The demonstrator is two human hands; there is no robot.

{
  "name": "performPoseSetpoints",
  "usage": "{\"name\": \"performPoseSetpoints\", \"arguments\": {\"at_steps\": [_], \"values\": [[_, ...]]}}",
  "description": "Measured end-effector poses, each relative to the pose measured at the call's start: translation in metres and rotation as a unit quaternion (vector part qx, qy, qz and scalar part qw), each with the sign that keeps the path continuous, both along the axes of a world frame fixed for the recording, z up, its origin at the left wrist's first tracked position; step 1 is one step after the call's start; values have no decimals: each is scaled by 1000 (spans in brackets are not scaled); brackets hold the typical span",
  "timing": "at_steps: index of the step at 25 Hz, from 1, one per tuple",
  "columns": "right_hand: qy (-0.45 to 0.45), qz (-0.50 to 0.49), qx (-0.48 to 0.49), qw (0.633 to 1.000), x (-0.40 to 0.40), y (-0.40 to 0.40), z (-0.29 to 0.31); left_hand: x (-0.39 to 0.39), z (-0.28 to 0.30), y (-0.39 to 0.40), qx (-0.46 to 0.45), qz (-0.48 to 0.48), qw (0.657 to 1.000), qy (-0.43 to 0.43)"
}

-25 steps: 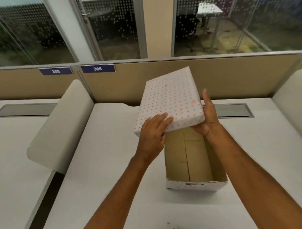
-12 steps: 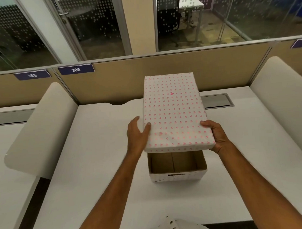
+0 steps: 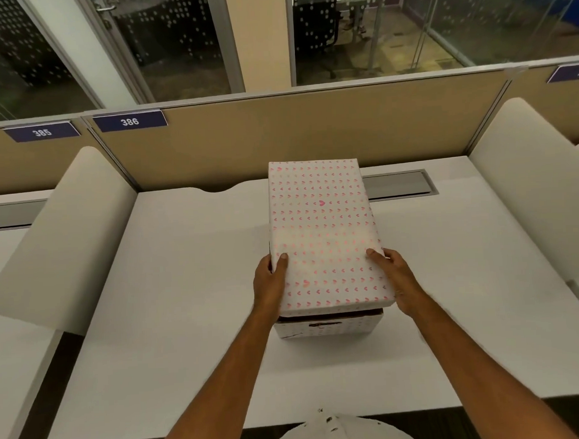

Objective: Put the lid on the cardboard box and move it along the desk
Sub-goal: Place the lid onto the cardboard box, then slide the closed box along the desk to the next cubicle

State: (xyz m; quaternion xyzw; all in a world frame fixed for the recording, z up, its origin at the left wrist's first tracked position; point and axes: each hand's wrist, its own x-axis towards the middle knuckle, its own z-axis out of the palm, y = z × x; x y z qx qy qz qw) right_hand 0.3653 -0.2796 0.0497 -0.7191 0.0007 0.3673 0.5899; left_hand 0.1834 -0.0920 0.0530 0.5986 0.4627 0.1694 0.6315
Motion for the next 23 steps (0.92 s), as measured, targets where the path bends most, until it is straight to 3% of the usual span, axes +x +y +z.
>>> {"name": "performPoseSetpoints", "arguments": {"at_steps": [7,23], "values": [[-90,-5,-50,995,-13,-3,-31,-6,-31,-3,60,19,996,60],[-158,42,-144,976,-10,11,-57,-12,-46,8,2,-4,997,73]]}}
